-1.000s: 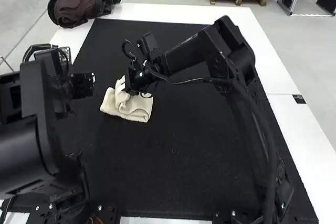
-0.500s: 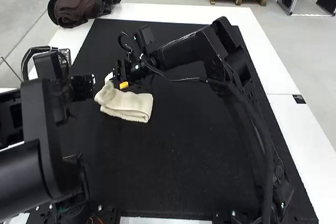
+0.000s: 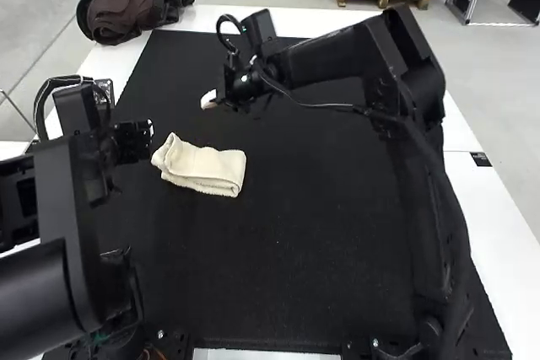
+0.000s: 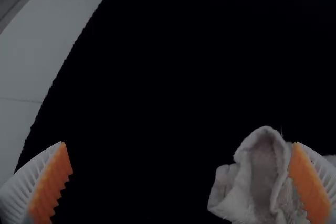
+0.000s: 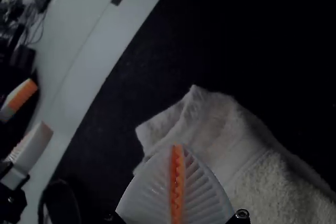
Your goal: Fold the towel.
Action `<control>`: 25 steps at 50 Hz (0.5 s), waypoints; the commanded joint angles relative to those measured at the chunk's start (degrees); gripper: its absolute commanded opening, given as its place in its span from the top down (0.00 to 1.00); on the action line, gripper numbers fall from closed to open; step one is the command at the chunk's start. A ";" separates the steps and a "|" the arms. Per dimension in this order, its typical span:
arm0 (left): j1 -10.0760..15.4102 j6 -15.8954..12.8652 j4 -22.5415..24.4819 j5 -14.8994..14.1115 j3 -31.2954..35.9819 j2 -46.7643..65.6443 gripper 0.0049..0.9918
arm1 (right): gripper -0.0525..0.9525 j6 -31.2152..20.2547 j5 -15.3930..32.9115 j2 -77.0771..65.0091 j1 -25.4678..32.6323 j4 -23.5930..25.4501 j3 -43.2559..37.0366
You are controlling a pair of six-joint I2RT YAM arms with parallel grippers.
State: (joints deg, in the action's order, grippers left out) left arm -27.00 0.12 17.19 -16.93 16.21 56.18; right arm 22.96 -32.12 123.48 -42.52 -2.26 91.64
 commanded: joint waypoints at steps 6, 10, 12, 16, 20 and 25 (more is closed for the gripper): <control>-0.07 0.50 0.74 -0.47 0.05 -1.16 0.03 | 0.97 -1.34 -3.21 -0.87 -1.33 -2.84 -6.91; -0.07 0.50 1.00 -0.47 0.23 -1.16 0.03 | 0.97 -1.08 -3.65 -0.70 -2.13 -4.94 -8.31; -0.07 0.50 1.27 -0.47 0.23 -1.16 0.03 | 0.97 -1.08 -3.74 -0.61 -2.39 -5.82 -8.67; -0.07 0.50 1.44 -0.56 0.32 -1.16 0.03 | 0.97 -0.28 -3.74 0.09 -3.09 -8.11 -9.28; -0.07 0.50 1.44 -0.47 0.23 -1.16 0.03 | 0.97 0.33 -3.92 0.97 -3.71 -9.78 -9.28; -0.07 0.50 1.44 -0.56 0.32 -1.16 0.03 | 0.97 1.56 -3.83 2.55 -4.32 -12.33 -9.11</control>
State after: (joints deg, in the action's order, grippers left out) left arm -26.98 0.14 18.15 -16.95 16.23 56.18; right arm 22.98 -34.87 123.76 -45.87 -12.78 82.04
